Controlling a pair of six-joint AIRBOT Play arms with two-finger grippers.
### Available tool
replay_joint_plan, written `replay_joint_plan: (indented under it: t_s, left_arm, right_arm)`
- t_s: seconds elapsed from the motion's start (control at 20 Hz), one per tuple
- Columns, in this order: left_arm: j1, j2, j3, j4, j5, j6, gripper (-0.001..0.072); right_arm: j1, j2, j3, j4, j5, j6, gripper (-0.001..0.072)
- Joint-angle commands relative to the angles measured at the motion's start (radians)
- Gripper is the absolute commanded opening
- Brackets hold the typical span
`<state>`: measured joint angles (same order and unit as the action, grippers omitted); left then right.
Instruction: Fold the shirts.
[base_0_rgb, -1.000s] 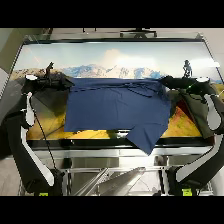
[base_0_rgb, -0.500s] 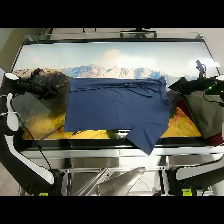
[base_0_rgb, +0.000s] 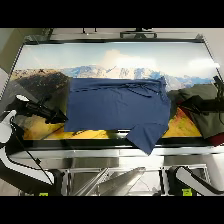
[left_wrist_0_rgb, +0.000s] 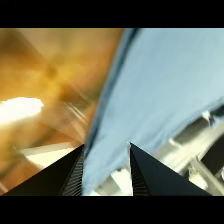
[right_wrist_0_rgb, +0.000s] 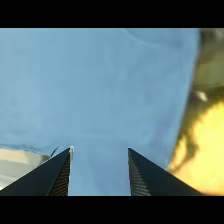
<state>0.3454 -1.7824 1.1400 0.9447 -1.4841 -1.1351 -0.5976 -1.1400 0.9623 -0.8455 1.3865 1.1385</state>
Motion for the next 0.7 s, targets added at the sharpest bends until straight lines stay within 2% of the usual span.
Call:
replay_joint_plan:
  t_s: [0.0,0.05,0.1,0.15,0.2,0.5,0.65]
  left_arm:
    - [-0.067,0.011,-0.087,-0.003,0.048,0.044,0.032]
    - [-0.096,0.012,-0.084,-0.006,0.044,0.045,0.0319]
    - [-0.12,0.017,-0.077,-0.003,0.037,0.045,0.0285]
    - [-0.144,0.029,-0.066,-0.002,0.031,0.045,0.0122]
    - [-0.161,0.044,-0.055,-0.003,0.028,0.047,0.0003]
    - [-0.158,0.158,-0.068,-0.002,0.057,0.047,0.0016]
    - [-0.139,0.158,-0.072,-0.003,0.047,0.047,0.0015]
  right_arm:
    - [-0.061,0.124,-0.178,-0.015,-0.012,0.061,0.0408]
    - [-0.061,0.139,-0.241,-0.015,-0.022,0.067,0.0409]
    - [-0.061,0.146,-0.301,-0.016,-0.033,0.072,0.0408]
    - [-0.061,0.147,-0.36,-0.027,-0.053,0.094,0.0409]
    - [-0.061,0.146,-0.411,-0.047,-0.081,0.109,0.0409]
    - [-0.06,0.131,-0.631,-0.034,-0.191,0.108,0.0411]
    - [-0.059,0.075,-0.697,0.116,-0.228,-0.018,0.0411]
